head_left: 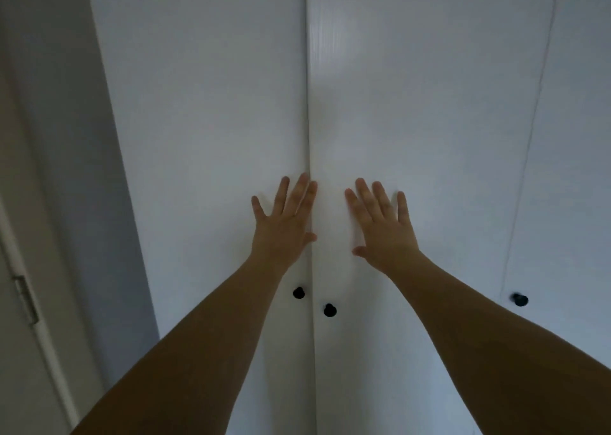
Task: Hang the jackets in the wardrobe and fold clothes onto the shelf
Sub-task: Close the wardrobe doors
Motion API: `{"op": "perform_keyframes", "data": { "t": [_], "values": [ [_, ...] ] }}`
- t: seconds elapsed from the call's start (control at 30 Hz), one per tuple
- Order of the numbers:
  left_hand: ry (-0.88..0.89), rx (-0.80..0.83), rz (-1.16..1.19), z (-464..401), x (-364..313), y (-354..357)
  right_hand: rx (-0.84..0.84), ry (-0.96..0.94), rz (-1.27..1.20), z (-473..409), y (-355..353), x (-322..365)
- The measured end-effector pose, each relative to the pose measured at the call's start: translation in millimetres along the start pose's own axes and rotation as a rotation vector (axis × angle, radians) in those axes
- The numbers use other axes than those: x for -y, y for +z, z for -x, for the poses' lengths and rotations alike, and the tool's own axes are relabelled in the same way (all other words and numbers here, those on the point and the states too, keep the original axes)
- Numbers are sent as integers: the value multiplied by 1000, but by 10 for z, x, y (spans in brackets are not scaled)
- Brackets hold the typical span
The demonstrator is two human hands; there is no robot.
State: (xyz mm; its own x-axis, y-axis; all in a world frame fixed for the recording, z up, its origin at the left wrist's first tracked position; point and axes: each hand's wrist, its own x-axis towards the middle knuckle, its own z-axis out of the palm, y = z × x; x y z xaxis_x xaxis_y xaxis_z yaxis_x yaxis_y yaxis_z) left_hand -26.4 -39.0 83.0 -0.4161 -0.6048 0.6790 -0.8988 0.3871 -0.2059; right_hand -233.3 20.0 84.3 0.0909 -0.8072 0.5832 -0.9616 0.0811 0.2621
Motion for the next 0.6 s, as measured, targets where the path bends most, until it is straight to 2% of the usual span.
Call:
{"op": "perform_keyframes", "data": {
  "t": [0.23, 0.6],
  "values": [
    [-71, 23, 11, -309, 58, 358, 4, 24, -11, -252, 396, -40],
    [-16, -46, 78, -398, 133, 632, -18, -43, -42, -413, 601, -217]
  ]
}}
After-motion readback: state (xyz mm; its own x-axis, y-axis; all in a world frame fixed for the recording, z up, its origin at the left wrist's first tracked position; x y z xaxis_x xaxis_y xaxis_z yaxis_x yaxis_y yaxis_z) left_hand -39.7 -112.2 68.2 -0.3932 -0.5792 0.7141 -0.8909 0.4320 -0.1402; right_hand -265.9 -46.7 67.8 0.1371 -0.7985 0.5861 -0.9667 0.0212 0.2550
